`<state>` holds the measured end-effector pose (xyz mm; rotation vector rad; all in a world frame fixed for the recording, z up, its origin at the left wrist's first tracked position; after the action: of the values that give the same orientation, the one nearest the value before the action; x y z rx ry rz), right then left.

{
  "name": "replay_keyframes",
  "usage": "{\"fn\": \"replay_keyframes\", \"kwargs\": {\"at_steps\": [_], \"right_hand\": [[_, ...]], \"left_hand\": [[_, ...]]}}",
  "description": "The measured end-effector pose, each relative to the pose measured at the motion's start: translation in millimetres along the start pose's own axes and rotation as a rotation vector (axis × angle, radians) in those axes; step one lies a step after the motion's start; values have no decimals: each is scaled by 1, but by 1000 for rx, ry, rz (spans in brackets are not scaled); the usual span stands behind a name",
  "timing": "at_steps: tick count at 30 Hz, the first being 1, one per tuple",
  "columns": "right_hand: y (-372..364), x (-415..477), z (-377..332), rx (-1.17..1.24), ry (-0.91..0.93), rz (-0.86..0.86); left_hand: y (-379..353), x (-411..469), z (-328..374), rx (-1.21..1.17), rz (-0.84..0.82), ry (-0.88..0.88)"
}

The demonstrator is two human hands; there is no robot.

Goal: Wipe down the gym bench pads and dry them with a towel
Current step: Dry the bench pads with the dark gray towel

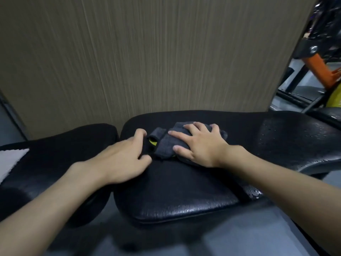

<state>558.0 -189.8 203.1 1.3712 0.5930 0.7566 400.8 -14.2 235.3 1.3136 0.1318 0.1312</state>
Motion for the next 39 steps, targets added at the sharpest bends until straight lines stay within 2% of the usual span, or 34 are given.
{"fn": "replay_keyframes", "kwargs": {"at_steps": [3,6,11,15,20,25,27,31,34,36,37,39], "right_hand": [[-4,50,18,11,-23,-12],[-7,94,33,14,-64,-26],[-8,144,45,18,-126,-57],[-9,146,46,7,-103,-43],[-6,103,41,8,-34,-29],[1,-2,29,24,78,24],[6,-45,20,-5,49,15],[23,-99,-11,-146,-163,-48],[36,-126,-28,-188,-161,-93],[52,-131,-13,-54,-120,-121],[58,-130,2,92,-65,-152],[71,-126,30,380,104,-308]], "left_hand": [[-3,-2,16,124,-59,10],[-11,4,24,234,-248,92],[-13,14,23,119,-315,192],[-12,19,24,50,-326,225],[-12,23,25,25,-316,223],[-10,21,27,-6,-300,216],[-9,22,27,13,-304,212],[-7,23,25,36,-319,204],[-9,22,21,41,-318,190],[-10,21,19,44,-314,183],[-11,21,18,44,-308,181],[-13,22,17,57,-294,176]]}}
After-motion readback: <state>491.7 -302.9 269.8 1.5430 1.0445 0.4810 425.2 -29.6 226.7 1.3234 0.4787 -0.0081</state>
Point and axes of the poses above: each hand's wrist, its own x-axis towards the middle knuckle, its own y-axis out of the back of the hand, z = x × y, the point moved 1 cm from there along x, towards the middle knuckle, and after that the axes turned 2 degrees about -y, right-handed, at the moved point
